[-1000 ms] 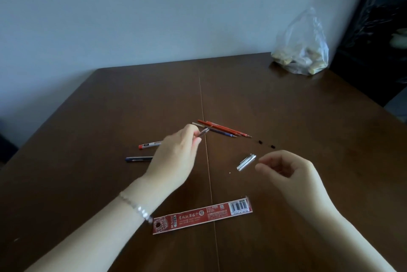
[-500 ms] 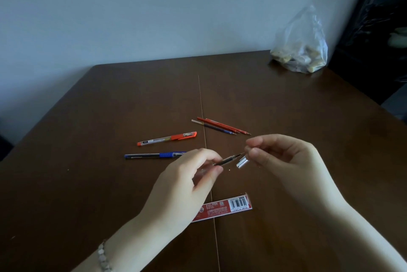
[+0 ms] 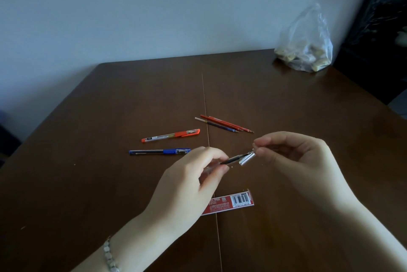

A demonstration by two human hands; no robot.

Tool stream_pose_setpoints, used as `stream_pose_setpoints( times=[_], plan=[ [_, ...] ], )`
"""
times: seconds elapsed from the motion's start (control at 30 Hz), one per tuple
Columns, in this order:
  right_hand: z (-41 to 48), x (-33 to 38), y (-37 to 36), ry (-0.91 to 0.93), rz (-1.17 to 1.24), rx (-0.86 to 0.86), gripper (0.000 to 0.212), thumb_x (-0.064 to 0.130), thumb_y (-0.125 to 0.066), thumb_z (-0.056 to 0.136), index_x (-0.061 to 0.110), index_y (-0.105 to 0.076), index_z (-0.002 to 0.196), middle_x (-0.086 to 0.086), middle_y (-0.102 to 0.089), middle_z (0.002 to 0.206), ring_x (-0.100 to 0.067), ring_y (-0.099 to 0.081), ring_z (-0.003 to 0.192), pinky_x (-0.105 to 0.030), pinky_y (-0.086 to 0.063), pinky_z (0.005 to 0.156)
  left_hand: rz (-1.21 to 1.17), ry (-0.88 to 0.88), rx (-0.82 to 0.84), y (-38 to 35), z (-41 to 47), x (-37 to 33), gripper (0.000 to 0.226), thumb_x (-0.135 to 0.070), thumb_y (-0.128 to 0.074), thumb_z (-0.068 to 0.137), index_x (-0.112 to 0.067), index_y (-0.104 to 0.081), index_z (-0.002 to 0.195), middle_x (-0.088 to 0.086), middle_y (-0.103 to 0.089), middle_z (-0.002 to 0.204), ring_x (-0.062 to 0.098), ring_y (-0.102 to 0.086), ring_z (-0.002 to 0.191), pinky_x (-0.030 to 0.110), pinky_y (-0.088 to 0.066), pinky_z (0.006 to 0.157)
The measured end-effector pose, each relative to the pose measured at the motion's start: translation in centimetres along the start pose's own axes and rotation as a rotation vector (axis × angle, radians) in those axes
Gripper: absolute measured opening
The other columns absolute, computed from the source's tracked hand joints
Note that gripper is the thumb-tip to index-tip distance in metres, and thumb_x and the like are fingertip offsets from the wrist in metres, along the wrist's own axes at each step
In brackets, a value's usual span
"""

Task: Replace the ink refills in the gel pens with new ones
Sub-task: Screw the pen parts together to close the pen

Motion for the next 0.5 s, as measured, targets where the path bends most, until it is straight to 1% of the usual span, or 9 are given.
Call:
stream_pose_setpoints(
  times=[0.13,0.23,0.3,0.37,0.4,0.47,0.5],
  plan=[
    [-0.3,-0.1,-0.7,0.014,-0.05,0.095,0.02,0.004,-0.071,0.07,0.023,-0.071,0.075,0.015,-0.072,0.086,-0.004,-0.069,0.073,-0.01,-0.052,0.063,0.009,-0.023,0.004,-0.1,-0.1,-0.3,0.022,-0.034,-0.052,0.078,-0.028,-0.061,0.098,-0.015,-0.063,0.093,-0.001,-0.062,0.081,0.0,-0.043,0.078],
    [-0.5,-0.3,-1.0,0.018,-0.023,0.125,0.022,0.002,-0.069,0.073,0.024,-0.07,0.079,0.01,-0.072,0.087,-0.005,-0.069,0.073,-0.011,-0.052,0.065,0.031,-0.04,0.021,-0.3,-0.3,-0.5,0.024,-0.034,-0.052,0.079,-0.026,-0.062,0.099,-0.015,-0.062,0.093,-0.002,-0.061,0.08,-0.002,-0.042,0.077],
    [-0.5,-0.5,-1.2,0.013,-0.081,0.144,0.019,0.009,-0.066,0.077,0.026,-0.068,0.083,0.011,-0.071,0.086,-0.003,-0.067,0.069,-0.009,-0.05,0.061,0.055,-0.036,0.04,-0.5,-0.4,-0.4,0.025,-0.034,-0.052,0.078,-0.025,-0.062,0.099,-0.01,-0.067,0.094,0.001,-0.062,0.081,-0.002,-0.043,0.072],
    [-0.6,-1.0,-1.4,-0.007,-0.18,0.169,0.013,0.018,-0.065,0.079,0.03,-0.067,0.083,0.012,-0.069,0.08,-0.001,-0.064,0.067,-0.008,-0.047,0.056,0.095,-0.05,0.052,-0.6,-0.3,-0.3,0.025,-0.033,-0.052,0.079,-0.023,-0.062,0.1,-0.006,-0.069,0.093,0.004,-0.064,0.081,-0.003,-0.041,0.069],
    [-0.7,-1.3,-1.5,-0.013,-0.214,0.186,0.011,0.02,-0.066,0.078,0.03,-0.067,0.082,0.008,-0.07,0.075,-0.002,-0.064,0.067,-0.008,-0.047,0.055,0.106,-0.058,0.056,-0.6,-0.2,-0.2,0.025,-0.032,-0.052,0.079,-0.023,-0.062,0.099,-0.005,-0.07,0.093,0.004,-0.064,0.08,-0.002,-0.041,0.069],
    [-0.8,-1.6,-1.5,-0.025,-0.203,0.2,0.006,0.021,-0.067,0.077,0.026,-0.068,0.081,0.003,-0.07,0.069,-0.004,-0.064,0.064,-0.011,-0.048,0.054,0.099,-0.061,0.061,-0.7,0.0,-0.2,0.025,-0.032,-0.051,0.079,-0.022,-0.062,0.099,-0.005,-0.069,0.093,0.006,-0.065,0.08,0.004,-0.045,0.072],
    [-0.7,-1.6,-1.5,-0.039,-0.186,0.204,0.002,0.023,-0.066,0.078,0.023,-0.068,0.077,0.002,-0.069,0.066,-0.003,-0.062,0.058,-0.011,-0.046,0.051,0.1,-0.067,0.061,-0.7,0.0,-0.2,0.025,-0.032,-0.051,0.079,-0.022,-0.062,0.099,-0.005,-0.069,0.092,0.006,-0.065,0.08,0.007,-0.047,0.071]
  ],
)
Point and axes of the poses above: each hand's wrist, its own z-axis towards the middle knuckle, its own y-axis out of the back of the hand, x = y × z, the point moved 3 cm from there along z, towards the middle knuckle
